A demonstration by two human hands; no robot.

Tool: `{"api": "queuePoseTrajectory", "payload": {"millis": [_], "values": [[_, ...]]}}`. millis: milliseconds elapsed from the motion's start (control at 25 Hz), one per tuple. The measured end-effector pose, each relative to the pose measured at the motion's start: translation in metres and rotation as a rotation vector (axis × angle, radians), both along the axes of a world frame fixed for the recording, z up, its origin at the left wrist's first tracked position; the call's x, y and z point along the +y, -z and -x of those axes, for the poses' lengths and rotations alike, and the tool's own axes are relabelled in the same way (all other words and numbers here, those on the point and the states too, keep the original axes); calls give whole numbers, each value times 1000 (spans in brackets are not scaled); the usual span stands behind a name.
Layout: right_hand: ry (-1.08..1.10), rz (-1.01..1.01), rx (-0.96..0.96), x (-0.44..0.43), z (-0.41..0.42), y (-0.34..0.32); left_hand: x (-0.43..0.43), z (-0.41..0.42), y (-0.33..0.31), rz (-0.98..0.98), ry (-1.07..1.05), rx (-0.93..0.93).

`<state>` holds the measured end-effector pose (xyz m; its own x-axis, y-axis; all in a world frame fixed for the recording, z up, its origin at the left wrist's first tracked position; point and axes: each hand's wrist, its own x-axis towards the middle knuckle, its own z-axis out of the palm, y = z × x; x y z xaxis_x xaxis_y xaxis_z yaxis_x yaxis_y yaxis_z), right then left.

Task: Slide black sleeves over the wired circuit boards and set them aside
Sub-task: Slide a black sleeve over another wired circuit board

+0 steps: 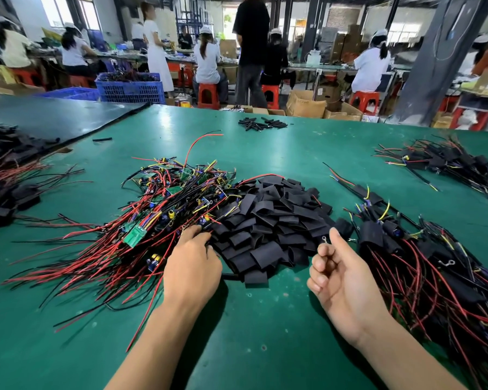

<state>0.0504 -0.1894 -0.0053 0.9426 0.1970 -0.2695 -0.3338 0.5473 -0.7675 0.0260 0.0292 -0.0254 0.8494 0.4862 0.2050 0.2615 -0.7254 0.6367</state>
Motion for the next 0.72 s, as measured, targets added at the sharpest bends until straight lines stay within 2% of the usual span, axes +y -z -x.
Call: {"api": "queuePoseTrajectory", "payload": {"millis": [200, 400, 600, 720], "values": [[-10, 25, -8, 1, 0, 2, -4, 0, -5, -127, -22, 154], [-20, 27, -16, 0, -2, 4, 2, 6, -8, -59, -58, 19], [-23, 51, -16, 1, -3, 5, 0, 5, -4, 3, -134, -35], [-22, 62, -23, 1, -4, 7, 2, 4, -1, 41, -134, -219]]}}
